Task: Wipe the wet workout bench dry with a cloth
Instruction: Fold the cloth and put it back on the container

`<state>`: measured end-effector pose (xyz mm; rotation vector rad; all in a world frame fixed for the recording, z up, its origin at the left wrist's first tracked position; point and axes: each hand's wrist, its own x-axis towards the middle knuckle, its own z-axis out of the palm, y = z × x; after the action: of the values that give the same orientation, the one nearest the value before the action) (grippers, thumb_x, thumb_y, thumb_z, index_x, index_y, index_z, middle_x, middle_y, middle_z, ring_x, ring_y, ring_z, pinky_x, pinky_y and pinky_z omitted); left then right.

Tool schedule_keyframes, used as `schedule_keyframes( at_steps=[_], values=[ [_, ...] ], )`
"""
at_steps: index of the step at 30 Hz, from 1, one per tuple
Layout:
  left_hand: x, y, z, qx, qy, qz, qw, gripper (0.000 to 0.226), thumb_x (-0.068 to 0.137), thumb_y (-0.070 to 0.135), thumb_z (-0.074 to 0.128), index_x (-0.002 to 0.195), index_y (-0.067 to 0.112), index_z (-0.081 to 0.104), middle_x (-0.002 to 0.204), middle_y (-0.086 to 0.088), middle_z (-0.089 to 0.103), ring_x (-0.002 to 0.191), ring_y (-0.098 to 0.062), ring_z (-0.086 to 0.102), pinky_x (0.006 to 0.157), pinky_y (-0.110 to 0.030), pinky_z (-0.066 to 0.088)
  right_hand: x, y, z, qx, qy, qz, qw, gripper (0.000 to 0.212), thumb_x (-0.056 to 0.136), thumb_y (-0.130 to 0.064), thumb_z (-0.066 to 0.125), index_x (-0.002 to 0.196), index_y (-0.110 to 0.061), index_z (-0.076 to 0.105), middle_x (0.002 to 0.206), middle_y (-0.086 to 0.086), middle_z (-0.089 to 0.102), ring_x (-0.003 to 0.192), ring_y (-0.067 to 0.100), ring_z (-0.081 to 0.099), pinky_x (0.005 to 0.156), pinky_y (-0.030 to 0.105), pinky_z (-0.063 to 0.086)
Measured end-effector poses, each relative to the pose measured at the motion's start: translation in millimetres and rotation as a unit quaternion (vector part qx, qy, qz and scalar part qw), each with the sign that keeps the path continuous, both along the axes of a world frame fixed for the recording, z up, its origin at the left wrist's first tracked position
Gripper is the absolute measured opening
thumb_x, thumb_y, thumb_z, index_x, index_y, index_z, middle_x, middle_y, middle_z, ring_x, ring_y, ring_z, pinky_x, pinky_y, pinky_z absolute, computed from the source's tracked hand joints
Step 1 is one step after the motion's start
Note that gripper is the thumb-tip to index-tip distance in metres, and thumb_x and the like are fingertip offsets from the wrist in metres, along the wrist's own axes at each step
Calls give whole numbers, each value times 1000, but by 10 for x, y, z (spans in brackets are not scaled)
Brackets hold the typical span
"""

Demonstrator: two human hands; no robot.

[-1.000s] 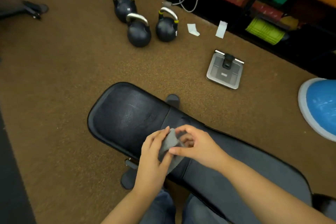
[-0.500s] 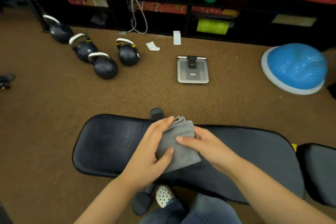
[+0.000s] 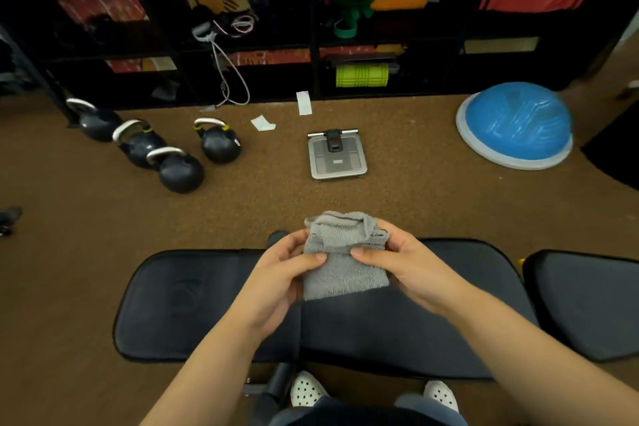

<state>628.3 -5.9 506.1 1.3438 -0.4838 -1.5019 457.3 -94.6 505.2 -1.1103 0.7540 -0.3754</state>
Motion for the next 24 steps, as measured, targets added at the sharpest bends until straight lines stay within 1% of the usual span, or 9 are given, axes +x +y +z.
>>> schedule_keyframes(
  at_steps=[4,7,9,10,12,15,19,22,24],
  values=[
    [-503,-127,84,-21,-4,17,1000,35,88,-6,49,115,13,59,102,-2,72,95,-17,68,73,-31,58,-517,-109,125,35,-16,-3,999,33,92,-5,52,118,-23,62,111,-2,68,101,14,66,73,29,55],
    [-871,-214,140,-37,-35,-7,999,22,89,-6,48,89,14,57,92,-6,65,80,-18,63,65,-32,51,-915,-192,238,24,-28,21,999,28,94,-1,48,110,-17,65,99,0,69,81,15,67,64,28,54],
    [-1105,-279,178,-49,-45,-17,998,25,87,-5,49,75,17,53,86,-4,62,72,-13,61,58,-27,47,-1185,-241,276,14,-29,25,999,28,94,3,46,103,-14,66,93,2,69,71,18,66,61,25,52],
    [-1210,-311,188,-54,-49,-20,997,25,85,-2,52,70,18,54,88,-2,65,73,-13,62,58,-28,48,-1310,-266,285,10,-29,27,999,30,94,6,45,99,-13,66,92,3,69,69,20,65,60,24,51],
    [-1435,-360,211,-63,-59,-32,996,29,81,1,55,61,22,58,95,0,69,83,-17,64,64,-32,49,-1561,-321,272,2,-27,31,999,38,93,11,41,90,-15,69,92,3,69,69,21,66,59,24,51],
    [-1766,-420,215,-58,-72,-45,995,46,86,-10,49,54,21,58,107,-6,69,94,-24,66,68,-33,53,-1922,-395,249,-13,-17,41,999,46,91,16,37,77,-13,70,91,5,69,72,20,66,60,24,52],
    [-2196,-467,233,-39,-77,-54,995,54,88,-15,39,50,18,58,114,-11,68,94,-24,67,65,-31,56,-2341,-458,193,-37,3,50,998,56,86,22,34,65,-15,71,94,13,67,82,25,63,70,30,52],
    [-2431,-459,260,-21,-24,-40,999,47,89,-7,29,54,11,55,114,-18,67,97,-31,64,70,-40,56,-2594,-439,145,-65,32,61,995,43,84,9,40,70,-19,71,101,28,60,87,32,49,77,42,35],
    [-2527,-434,300,-9,12,-27,1000,36,94,8,33,63,9,51,115,-19,67,98,-34,62,70,-41,55,-2729,-395,178,-64,31,57,996,39,85,4,44,71,-20,71,105,27,60,89,32,52,78,42,39]
  ],
)
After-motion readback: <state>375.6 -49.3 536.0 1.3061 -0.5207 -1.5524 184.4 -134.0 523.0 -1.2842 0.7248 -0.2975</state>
